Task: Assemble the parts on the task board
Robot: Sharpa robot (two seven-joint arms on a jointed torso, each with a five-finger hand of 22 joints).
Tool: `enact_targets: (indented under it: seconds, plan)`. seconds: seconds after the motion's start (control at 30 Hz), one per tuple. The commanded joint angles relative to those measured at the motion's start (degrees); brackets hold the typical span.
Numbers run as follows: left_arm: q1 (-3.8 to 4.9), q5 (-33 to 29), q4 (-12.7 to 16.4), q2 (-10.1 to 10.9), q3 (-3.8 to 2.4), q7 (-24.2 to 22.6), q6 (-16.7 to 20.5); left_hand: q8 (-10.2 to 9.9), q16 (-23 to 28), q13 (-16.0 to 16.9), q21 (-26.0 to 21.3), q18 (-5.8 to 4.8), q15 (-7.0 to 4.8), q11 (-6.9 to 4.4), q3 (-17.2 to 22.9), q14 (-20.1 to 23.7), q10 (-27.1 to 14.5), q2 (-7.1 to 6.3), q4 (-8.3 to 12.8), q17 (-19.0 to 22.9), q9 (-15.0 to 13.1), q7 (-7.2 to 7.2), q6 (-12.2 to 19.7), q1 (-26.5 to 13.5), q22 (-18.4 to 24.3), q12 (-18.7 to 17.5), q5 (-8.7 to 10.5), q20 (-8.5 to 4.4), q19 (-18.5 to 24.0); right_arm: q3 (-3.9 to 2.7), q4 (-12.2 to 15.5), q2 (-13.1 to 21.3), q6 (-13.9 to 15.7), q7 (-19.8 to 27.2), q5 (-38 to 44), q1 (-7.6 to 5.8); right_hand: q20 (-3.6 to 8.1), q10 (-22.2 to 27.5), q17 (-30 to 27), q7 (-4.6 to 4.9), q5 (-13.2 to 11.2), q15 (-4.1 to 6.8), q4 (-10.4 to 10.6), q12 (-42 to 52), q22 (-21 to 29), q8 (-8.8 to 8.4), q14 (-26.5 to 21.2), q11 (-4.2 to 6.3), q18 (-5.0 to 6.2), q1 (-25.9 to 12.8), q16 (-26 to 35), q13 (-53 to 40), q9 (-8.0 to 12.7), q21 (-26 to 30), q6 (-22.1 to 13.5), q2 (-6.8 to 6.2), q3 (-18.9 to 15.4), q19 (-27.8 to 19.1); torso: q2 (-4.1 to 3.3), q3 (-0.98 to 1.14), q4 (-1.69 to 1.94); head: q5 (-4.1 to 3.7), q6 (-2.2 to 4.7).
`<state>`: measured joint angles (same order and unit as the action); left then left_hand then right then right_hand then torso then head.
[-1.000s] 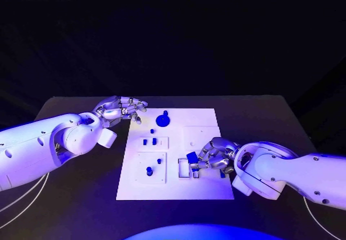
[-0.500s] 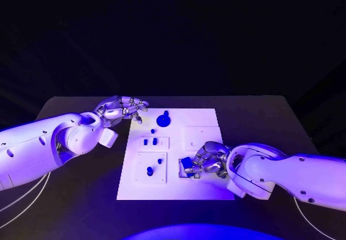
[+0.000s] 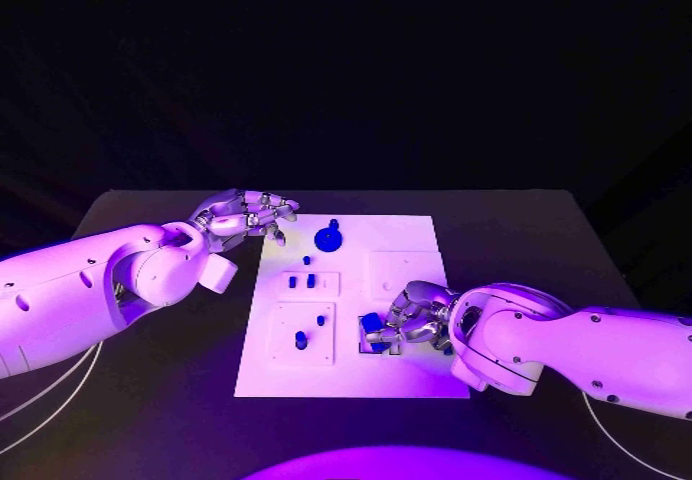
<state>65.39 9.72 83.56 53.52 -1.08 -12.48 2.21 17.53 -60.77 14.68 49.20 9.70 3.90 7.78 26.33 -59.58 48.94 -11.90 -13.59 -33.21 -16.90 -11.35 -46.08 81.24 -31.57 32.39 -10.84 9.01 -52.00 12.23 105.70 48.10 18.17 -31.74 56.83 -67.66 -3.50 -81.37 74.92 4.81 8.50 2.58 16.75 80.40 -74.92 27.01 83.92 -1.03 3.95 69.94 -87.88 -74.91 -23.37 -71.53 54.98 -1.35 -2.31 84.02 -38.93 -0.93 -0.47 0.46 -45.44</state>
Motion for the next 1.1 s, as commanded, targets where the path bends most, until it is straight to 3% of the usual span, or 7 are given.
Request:
enact_targets:
  seconds: [0.03,0.33,0.6,0.77,0.8,0.87,1.1]
  plan:
    - [0.02,-0.1,0.2,-0.1,-0.03,-0.5,-0.7,0.2,0.2,-0.1,-0.3,0.82,-0.10,0.05,-0.4,0.4,-0.5,0.04,-0.1,0.1,0.1,-0.15,0.4,-0.3,0.1,0.3,-0.06,0.35,0.1,0.07,-0.4,-0.2,-0.7,-1.1,2.4,0.12,0.32,0.0,9.7,0.20,0.3,0.41,0.0,-0.3,-10.7,0.22,5.0,0.29,-0.65,-1.1,-0.2,-2.2,0.0,0.0,0.1,-0.21,-1.0,1.0,-0.02,0.02,0.00,0.07,-0.01]
    - [0.02,-0.2,0.2,-0.1,-0.03,-0.3,-0.9,0.2,0.2,-0.1,-0.3,0.82,-0.10,0.05,-0.4,0.4,-0.5,0.04,-0.1,0.1,0.1,-0.15,0.4,-0.3,0.1,0.3,-0.06,0.35,0.1,0.07,-1.2,-0.8,0.6,-1.1,3.4,0.12,0.40,0.0,9.7,0.07,0.3,0.50,0.1,-0.7,-10.7,1.12,5.0,0.40,-0.63,-5.4,-0.1,-2.3,-0.2,0.2,0.0,0.42,-5.2,1.0,0.00,0.10,-0.07,0.34,0.02]
    - [0.02,-0.2,0.2,-0.1,-0.03,-0.2,-0.9,0.2,0.2,-0.1,-0.3,0.82,-0.10,0.05,-0.4,0.4,-0.5,0.04,-0.1,0.1,0.1,-0.15,0.4,-0.3,0.1,0.3,-0.06,0.35,0.1,0.07,-1.3,-1.0,0.7,-1.2,3.8,0.12,0.40,0.0,9.7,0.07,0.4,0.50,0.1,-0.8,-10.7,1.26,5.0,0.40,-0.65,-5.8,-0.2,-2.3,-0.3,0.1,-0.1,0.02,-6.0,1.0,0.00,0.10,-0.10,0.33,-0.04]
    - [0.02,-0.2,0.1,-0.1,-0.03,-0.2,-0.9,0.2,0.2,-0.1,-0.3,0.82,-0.10,0.05,-0.4,0.4,-0.5,0.04,-0.1,0.1,0.1,-0.15,0.4,-0.3,0.1,0.3,-0.06,0.35,0.1,0.07,-1.3,-0.9,1.6,-0.9,3.9,0.12,0.38,0.1,9.7,0.10,0.5,0.48,0.2,-0.9,-10.7,1.47,5.0,0.36,-0.63,-7.2,-0.2,-2.3,-0.3,0.2,-0.3,-0.61,-7.0,0.9,-0.01,0.10,-0.08,0.30,-0.01]
    - [0.02,-0.2,0.1,-0.1,-0.03,-0.2,-0.9,0.2,0.2,-0.1,-0.3,0.82,-0.10,0.05,-0.4,0.4,-0.5,0.04,-0.1,0.1,0.1,-0.15,0.4,-0.3,0.1,0.3,-0.06,0.35,0.1,0.07,-1.3,-0.8,1.8,-0.8,4.1,0.12,0.37,0.1,9.8,0.12,0.7,0.46,0.3,-1.0,-10.7,1.66,5.0,0.34,-0.62,-9.4,-0.2,-2.4,-0.3,0.3,-0.4,-1.80,-7.5,0.9,-0.01,0.10,-0.08,0.28,-0.01]
    - [0.02,-0.2,0.2,-0.1,-0.03,-0.2,-1.0,0.3,0.2,-0.1,-0.4,0.82,-0.08,0.09,-0.5,0.4,-0.7,0.07,-0.2,0.1,0.1,-0.18,0.5,-0.2,0.2,0.3,-0.07,0.36,0.0,0.07,-1.2,-0.8,2.1,-0.6,4.2,0.12,0.35,0.1,9.8,0.14,0.8,0.45,0.3,-1.1,-10.7,1.91,5.0,0.33,-0.62,-12.3,-0.2,-2.4,-0.4,0.3,-0.6,-2.50,-7.0,0.9,-0.02,0.12,-0.05,0.26,0.03]
    - [0.02,-0.2,0.2,-0.1,-0.03,-0.1,-1.0,0.3,0.2,-0.1,-0.4,0.82,-0.08,0.09,-0.5,0.4,-0.7,0.07,-0.2,0.1,0.1,-0.18,0.5,-0.2,0.2,0.3,-0.07,0.36,0.0,0.07,-0.1,0.0,2.4,0.4,5.0,0.16,0.36,-0.1,9.8,0.10,0.9,0.46,0.2,-1.0,-10.7,2.17,5.0,0.35,-0.65,-13.4,-0.2,-2.7,-0.4,0.1,-0.6,-2.01,-6.0,1.0,-0.02,0.10,-0.05,0.30,-0.01]
